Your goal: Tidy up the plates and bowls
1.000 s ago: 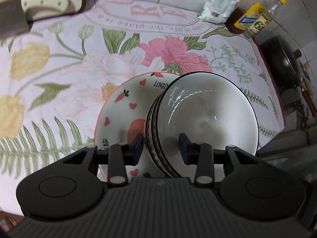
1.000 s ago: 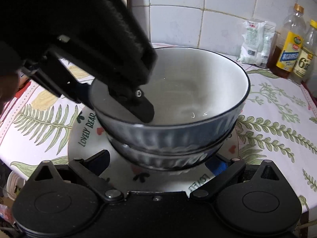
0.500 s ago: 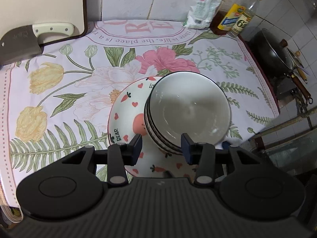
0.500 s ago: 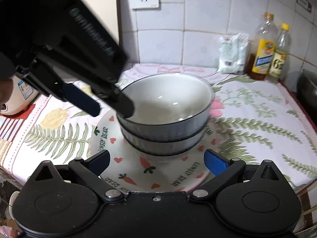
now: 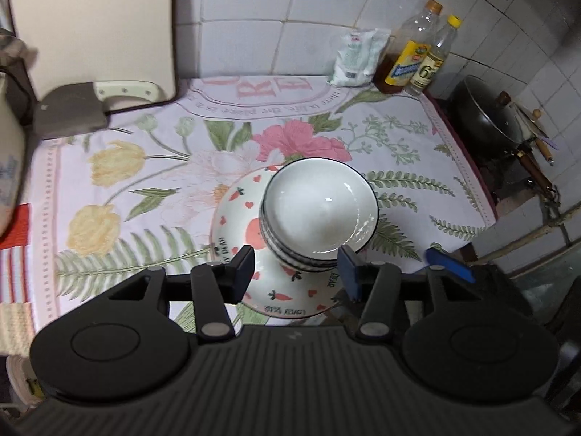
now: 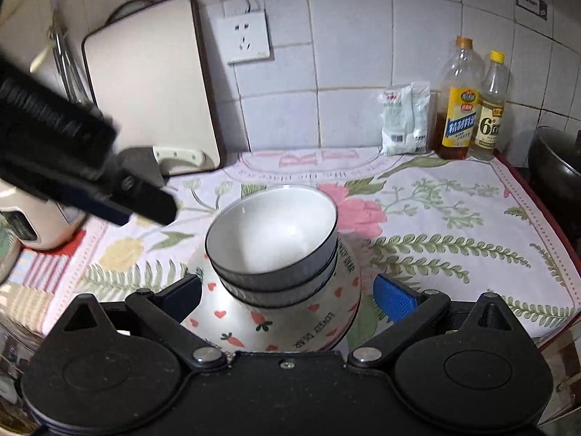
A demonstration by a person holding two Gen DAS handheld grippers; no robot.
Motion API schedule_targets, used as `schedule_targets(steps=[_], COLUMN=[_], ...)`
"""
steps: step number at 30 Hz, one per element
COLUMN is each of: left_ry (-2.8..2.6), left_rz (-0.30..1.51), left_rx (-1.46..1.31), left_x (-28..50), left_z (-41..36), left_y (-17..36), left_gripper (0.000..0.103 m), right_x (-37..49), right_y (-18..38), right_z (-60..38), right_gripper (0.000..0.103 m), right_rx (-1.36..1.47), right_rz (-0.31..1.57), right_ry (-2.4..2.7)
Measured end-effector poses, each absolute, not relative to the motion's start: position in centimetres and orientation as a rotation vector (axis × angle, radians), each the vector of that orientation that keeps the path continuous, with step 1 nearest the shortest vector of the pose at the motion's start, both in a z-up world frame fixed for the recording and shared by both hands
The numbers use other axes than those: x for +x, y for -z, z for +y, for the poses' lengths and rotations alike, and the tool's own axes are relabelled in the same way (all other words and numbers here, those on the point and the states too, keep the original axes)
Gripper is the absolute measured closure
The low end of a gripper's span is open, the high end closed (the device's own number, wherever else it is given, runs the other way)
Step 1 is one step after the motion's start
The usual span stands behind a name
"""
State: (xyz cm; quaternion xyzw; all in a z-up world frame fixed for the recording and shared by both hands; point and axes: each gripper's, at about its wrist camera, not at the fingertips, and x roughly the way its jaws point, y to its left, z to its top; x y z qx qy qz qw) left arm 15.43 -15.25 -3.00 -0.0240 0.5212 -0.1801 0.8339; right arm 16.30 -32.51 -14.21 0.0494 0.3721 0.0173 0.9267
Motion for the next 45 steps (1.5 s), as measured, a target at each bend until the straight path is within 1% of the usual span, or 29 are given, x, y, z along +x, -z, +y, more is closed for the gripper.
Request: schedule_targets(steps=[5,7,11,20,22,24,28,29,35,45], left_ry=[0.323,0.310,0.307,0.215,0.194,0.178,0.162,0.154,0.126,0.131], left_rz=[1.104,1.088,1.042,1.024,1.022,1.021,1.024,1.022,1.033,1.014], left_rx=[-0.015,-0.010,-0.012,0.015,0.015,0.020,0.023,0.029,0.033,0.060], left_x=[13.5,12.6,10.5,6.9,6.3,5.7,4.7,4.5,3.7,1.0], left_z=[-16.0,-16.2,-16.3,-16.8,-16.9,-17.0,-17.2,-17.4,-18.0,-19.3], left_y=[0.9,0.1,-1.2,-2.2,-2.3,-2.4,-2.7,-2.8,-2.6,-2.9], left_gripper=[0.051,0.046,0.045,0.034,0.030,0.027,0.017,0.016,0.015,0.015], right_x=[15.4,14.8,13.6,10.4,9.9,9.3,8.5,8.3,7.9,6.2], right_y=[11.6,10.5,8.6,4.9,4.2,3.6,2.4,2.2,2.0,2.4], right_z=[-34.0,-34.7,-36.2,-37.5,-37.8,-38.0,-38.1,-38.1,-37.5,-37.4], right_gripper=[0.001,0.001,0.001,0.001,0.001,0.001,0.001,0.001,0.000,0.000], right_rx=[0.101,0.093,0.087,0.055,0.061,0.056,0.023,0.019,-0.057,-0.069], right_rz=[0.774,0.771,0.752,0.684,0.690,0.692,0.704,0.704,0.772,0.797], right_ry=[-0.039,-0.039,-0.016,0.036,0.036,0.045,0.056,0.058,0.040,0.033])
